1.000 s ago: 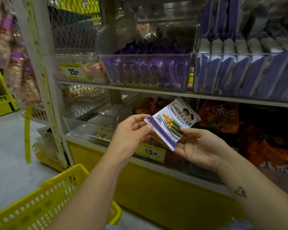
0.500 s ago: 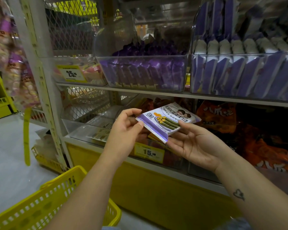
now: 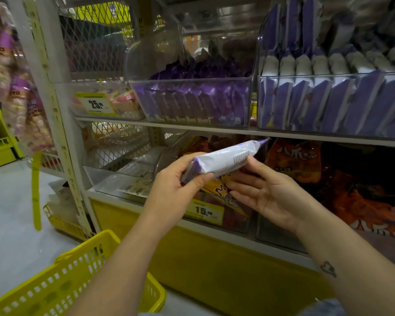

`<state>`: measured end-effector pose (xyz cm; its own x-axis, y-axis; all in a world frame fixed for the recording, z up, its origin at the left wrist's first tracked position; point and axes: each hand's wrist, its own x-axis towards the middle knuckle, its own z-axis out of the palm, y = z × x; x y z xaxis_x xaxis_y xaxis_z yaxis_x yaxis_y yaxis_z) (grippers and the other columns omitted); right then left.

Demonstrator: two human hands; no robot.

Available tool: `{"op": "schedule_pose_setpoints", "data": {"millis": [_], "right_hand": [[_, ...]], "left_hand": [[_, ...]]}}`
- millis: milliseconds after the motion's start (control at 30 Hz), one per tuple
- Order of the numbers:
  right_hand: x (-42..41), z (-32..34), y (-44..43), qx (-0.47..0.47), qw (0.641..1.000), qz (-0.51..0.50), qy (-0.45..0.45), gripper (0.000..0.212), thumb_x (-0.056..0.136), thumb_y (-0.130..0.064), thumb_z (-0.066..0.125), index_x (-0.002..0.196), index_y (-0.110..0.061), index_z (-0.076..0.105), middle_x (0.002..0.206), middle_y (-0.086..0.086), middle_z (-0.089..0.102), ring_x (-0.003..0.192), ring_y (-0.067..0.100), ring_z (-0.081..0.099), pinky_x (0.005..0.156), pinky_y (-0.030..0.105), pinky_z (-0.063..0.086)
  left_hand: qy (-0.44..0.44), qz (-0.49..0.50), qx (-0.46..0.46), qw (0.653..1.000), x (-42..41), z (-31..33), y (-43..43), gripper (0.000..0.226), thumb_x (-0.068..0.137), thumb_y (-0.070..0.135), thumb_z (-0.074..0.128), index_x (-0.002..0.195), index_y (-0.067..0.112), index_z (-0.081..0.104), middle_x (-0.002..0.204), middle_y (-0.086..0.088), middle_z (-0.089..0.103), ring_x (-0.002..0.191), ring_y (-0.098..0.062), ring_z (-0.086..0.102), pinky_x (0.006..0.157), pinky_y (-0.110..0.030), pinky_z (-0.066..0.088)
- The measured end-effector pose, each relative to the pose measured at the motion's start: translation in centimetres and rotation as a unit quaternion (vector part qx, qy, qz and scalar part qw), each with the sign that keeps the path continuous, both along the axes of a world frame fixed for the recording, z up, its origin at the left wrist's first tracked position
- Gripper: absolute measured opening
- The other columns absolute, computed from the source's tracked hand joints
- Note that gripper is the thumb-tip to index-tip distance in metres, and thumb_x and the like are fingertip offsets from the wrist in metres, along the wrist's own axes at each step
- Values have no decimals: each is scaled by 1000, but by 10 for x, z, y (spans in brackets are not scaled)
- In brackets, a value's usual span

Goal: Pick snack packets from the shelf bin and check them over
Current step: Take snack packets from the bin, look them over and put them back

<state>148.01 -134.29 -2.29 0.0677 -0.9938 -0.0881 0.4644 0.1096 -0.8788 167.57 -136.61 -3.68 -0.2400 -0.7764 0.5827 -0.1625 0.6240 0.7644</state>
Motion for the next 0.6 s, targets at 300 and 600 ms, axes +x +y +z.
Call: {"op": "schedule_pose_setpoints", "data": {"millis": [300, 600], "right_hand": [[-11, 1, -4, -166, 971, -106, 137, 24, 76, -32, 63, 97, -33, 74, 104, -9, 74, 102, 3, 66, 96, 34, 45], [-12, -5, -5, -232, 953, -112, 162, 15, 77, -30, 62, 81, -29, 76, 94, -2, 75, 97, 13, 70, 85, 26, 56]], "left_hand": [[106, -114, 135, 979, 20, -4, -10, 32, 78, 34, 69, 109, 42, 69, 115, 9, 69, 110, -10, 62, 88, -22, 49], [164, -163, 183, 956, 27, -7, -17, 39, 79, 19, 68, 113, 38, 69, 117, 3, 69, 112, -19, 62, 97, -32, 51]]}}
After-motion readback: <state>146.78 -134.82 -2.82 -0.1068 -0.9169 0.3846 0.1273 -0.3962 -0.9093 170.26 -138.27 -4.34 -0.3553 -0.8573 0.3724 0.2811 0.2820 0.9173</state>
